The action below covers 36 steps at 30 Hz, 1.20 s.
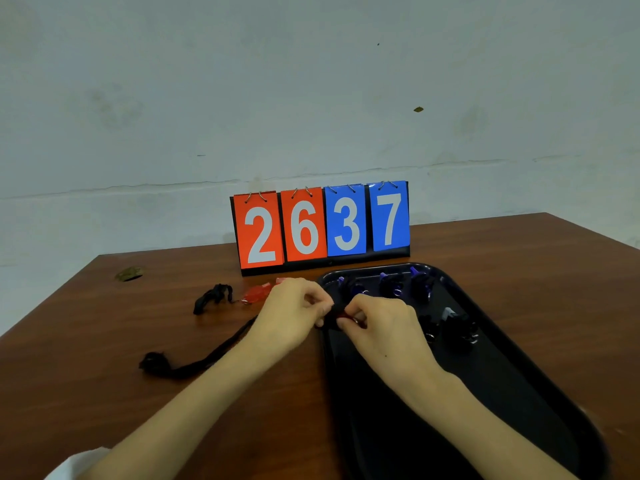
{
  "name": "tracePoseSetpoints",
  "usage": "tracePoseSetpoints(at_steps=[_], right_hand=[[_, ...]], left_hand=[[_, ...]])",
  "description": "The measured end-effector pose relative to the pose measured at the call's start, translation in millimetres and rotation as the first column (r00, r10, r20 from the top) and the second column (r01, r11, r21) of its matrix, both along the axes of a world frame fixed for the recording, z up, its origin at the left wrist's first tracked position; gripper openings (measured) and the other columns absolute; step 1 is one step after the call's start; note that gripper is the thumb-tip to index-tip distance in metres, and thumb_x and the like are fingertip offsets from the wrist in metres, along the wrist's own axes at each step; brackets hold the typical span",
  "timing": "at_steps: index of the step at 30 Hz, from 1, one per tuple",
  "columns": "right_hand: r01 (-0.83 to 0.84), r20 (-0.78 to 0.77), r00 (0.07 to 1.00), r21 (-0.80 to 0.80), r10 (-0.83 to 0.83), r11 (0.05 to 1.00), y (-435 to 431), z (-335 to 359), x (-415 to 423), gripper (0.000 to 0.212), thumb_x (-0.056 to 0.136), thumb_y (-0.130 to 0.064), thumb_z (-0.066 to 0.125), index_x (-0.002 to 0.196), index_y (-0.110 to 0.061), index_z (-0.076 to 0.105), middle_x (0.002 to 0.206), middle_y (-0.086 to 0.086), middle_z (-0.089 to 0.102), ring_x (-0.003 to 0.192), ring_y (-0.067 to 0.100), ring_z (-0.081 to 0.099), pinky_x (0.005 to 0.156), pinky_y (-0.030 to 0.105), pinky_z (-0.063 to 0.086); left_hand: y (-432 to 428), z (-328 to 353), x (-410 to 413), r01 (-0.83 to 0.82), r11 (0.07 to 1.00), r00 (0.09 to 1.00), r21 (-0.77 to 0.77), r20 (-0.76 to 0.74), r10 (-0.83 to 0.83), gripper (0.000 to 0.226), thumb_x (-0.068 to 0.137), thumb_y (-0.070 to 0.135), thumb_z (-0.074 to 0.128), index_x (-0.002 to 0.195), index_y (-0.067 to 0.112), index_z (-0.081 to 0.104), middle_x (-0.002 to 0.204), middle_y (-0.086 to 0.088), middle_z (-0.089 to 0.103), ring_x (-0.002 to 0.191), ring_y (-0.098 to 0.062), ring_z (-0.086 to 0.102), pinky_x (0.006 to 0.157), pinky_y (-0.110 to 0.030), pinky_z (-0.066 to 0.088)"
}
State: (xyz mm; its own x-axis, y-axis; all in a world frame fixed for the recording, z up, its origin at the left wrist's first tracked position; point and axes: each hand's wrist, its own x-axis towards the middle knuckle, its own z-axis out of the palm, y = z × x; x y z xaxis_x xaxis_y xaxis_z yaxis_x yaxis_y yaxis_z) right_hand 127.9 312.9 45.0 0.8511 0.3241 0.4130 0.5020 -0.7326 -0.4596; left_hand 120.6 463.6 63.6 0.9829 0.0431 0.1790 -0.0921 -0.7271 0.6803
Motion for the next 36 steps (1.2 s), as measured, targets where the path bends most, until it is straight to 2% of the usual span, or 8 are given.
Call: tracePoseSetpoints(at_steps=[3, 9, 15, 21, 23, 26, 29, 36], right_hand=[[0.065, 0.013, 0.998, 0.074, -0.066, 0.995, -2, -1, 3, 0.015, 0.085, -0.033, 0.063, 0.093, -0.021, 0.064, 0.083, -0.008, 0.066, 0.077, 0.007, 0.06, 0.074, 0.023, 0.051], [0.096, 0.01, 0.995, 0.219, -0.101, 0.971, -3, 1, 3, 0.009, 0.082, -0.028, 0.068, 0.086, -0.02, 0.067, 0.074, -0.013, 0.061, 0.071, 0.003, 0.059, 0.072, 0.02, 0.052], [0.084, 0.048, 0.994, 0.2, -0.096, 0.976, -4, 3, 4, 0.01, 0.083, -0.028, 0.067, 0.089, -0.02, 0.065, 0.076, -0.014, 0.061, 0.071, 0.001, 0.057, 0.069, 0.011, 0.045], [0.11, 0.012, 0.993, 0.207, -0.114, 0.972, -9, 6, 10, 0.01, 0.084, -0.028, 0.065, 0.09, -0.02, 0.065, 0.081, -0.009, 0.066, 0.074, 0.003, 0.059, 0.073, 0.018, 0.049], [0.083, 0.051, 0.994, 0.219, -0.097, 0.972, -9, 6, 9, 0.009, 0.083, -0.027, 0.066, 0.089, -0.02, 0.065, 0.079, -0.011, 0.064, 0.073, 0.002, 0.057, 0.072, 0.017, 0.048], [0.025, 0.189, 0.979, 0.227, -0.07, 0.973, -8, 5, 6, 0.009, 0.08, -0.024, 0.071, 0.085, -0.018, 0.066, 0.077, -0.01, 0.065, 0.07, 0.002, 0.057, 0.069, 0.015, 0.048], [-0.029, 0.304, 0.951, 0.247, -0.049, 0.969, -8, 3, 5, 0.011, 0.078, -0.022, 0.072, 0.085, -0.015, 0.068, 0.077, -0.007, 0.068, 0.069, 0.003, 0.06, 0.066, 0.018, 0.052], [-0.076, 0.385, 0.922, 0.242, -0.024, 0.967, -8, 3, 3, 0.014, 0.077, -0.019, 0.074, 0.087, -0.012, 0.067, 0.078, -0.003, 0.069, 0.07, 0.007, 0.063, 0.063, 0.021, 0.055]], left_hand=[[5, 4, 0, 0.039, 0.977, 0.995, -0.212, -0.084, -0.058, 0.021, 0.083, 0.006, 0.066, 0.092, 0.025, 0.068, 0.085, 0.005, 0.068, 0.074, -0.008, 0.068, 0.065, -0.013, 0.052], [-6, 4, -6, -0.008, 0.888, 0.989, -0.46, 0.128, 0.076, 0.017, 0.083, 0.002, 0.065, 0.089, 0.017, 0.069, 0.078, -0.002, 0.07, 0.069, -0.01, 0.068, 0.062, -0.014, 0.054], [-9, 8, -10, 0.021, 0.879, 0.995, -0.476, 0.094, 0.027, 0.013, 0.084, 0.002, 0.063, 0.089, 0.013, 0.069, 0.076, -0.006, 0.069, 0.061, -0.006, 0.065, 0.056, -0.014, 0.051], [-13, 21, -18, 0.077, 0.845, 0.995, -0.53, 0.1, -0.027, 0.013, 0.083, -0.001, 0.064, 0.087, 0.01, 0.069, 0.073, -0.007, 0.068, 0.06, -0.007, 0.065, 0.055, -0.014, 0.051], [-11, 25, -18, 0.076, 0.838, 0.992, -0.54, 0.123, -0.01, 0.012, 0.082, -0.001, 0.065, 0.086, 0.009, 0.069, 0.073, -0.008, 0.069, 0.059, -0.007, 0.066, 0.055, -0.015, 0.051], [-9, 26, -19, 0.055, 0.835, 0.988, -0.547, 0.153, 0.035, 0.01, 0.081, -0.001, 0.067, 0.086, 0.006, 0.069, 0.071, -0.01, 0.069, 0.056, -0.009, 0.065, 0.052, -0.016, 0.051], [-9, 26, -19, 0.042, 0.852, 0.984, -0.522, 0.17, 0.055, 0.01, 0.081, 0.0, 0.067, 0.084, 0.008, 0.07, 0.067, -0.009, 0.068, 0.056, -0.01, 0.064, 0.051, -0.017, 0.051], [-14, 24, -20, 0.028, 0.889, 0.976, -0.457, 0.205, 0.075, 0.013, 0.082, 0.005, 0.067, 0.084, 0.017, 0.068, 0.07, 0.0, 0.067, 0.059, -0.009, 0.067, 0.056, -0.016, 0.054]])
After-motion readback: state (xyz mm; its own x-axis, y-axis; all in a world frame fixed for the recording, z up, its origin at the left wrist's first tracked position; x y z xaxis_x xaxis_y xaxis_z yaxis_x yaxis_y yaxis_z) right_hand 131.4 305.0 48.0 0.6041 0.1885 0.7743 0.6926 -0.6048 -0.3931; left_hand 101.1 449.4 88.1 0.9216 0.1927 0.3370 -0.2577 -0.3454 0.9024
